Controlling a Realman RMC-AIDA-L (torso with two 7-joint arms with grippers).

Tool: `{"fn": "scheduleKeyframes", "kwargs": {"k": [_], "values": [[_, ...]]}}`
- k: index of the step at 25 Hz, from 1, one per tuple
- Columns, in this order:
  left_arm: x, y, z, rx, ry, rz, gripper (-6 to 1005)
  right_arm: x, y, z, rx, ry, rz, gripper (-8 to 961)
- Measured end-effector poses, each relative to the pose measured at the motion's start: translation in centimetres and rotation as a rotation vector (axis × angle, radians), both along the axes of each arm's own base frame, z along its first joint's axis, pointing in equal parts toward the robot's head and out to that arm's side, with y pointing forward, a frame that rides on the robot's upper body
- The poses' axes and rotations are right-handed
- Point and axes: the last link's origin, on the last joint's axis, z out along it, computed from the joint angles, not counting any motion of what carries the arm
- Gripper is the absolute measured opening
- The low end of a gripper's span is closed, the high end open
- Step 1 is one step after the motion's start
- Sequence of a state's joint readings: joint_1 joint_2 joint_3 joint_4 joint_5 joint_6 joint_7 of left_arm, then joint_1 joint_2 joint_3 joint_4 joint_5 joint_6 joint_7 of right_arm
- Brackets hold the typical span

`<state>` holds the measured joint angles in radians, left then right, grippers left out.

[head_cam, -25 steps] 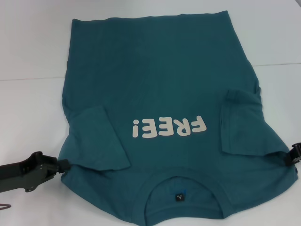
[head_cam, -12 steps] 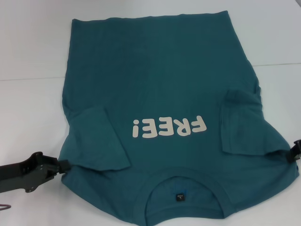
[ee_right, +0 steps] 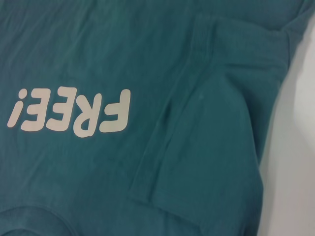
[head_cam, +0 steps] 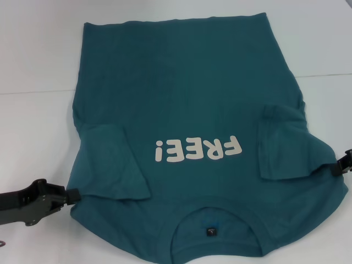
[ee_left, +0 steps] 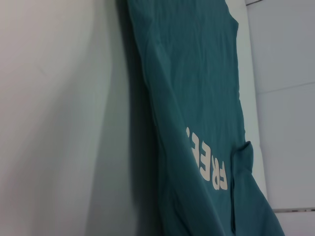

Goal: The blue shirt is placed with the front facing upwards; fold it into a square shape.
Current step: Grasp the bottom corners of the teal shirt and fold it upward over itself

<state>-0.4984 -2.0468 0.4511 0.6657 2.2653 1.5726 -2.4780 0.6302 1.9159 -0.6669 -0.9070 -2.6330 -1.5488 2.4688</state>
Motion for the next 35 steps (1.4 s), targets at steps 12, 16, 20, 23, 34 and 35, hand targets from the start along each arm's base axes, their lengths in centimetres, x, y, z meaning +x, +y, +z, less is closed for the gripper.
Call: {"fn": "scheduleKeyframes", "kwargs": {"k": [12, 16, 20, 23, 34, 35], "values": [[0.1, -0.1, 0.0, -0.006, 0.001, -0.006, 2, -0.1, -0.1, 0.1, -0.008, 0.004, 0.0, 34], [0.1, -0.1, 0.1, -0.007, 0.002, -0.007, 2, -0.1, -0.1, 0.1, -0.009, 0.004, -0.001, 34], [0.0, -0.1, 0.2, -0.016, 0.008, -0.011, 3, -0.2, -0.3, 0.1, -0.022, 0.01, -0.005, 33], [-0.1, -0.4, 0.4, -0.043, 0.022, -0.022, 3, -0.3, -0.5, 0.1, -0.043, 0.016, -0.007, 33], [-0.2, -2.9, 1.4, -0.136, 0.031, -0.057, 2, -0.1, -2.5, 0.5, -0.144, 0.017, -0.04, 32], [-0.3, -3.2, 1.5, -0.14, 0.031, -0.057, 2, -0.1, -2.8, 0.5, -0.155, 0.018, -0.045, 32]]}}
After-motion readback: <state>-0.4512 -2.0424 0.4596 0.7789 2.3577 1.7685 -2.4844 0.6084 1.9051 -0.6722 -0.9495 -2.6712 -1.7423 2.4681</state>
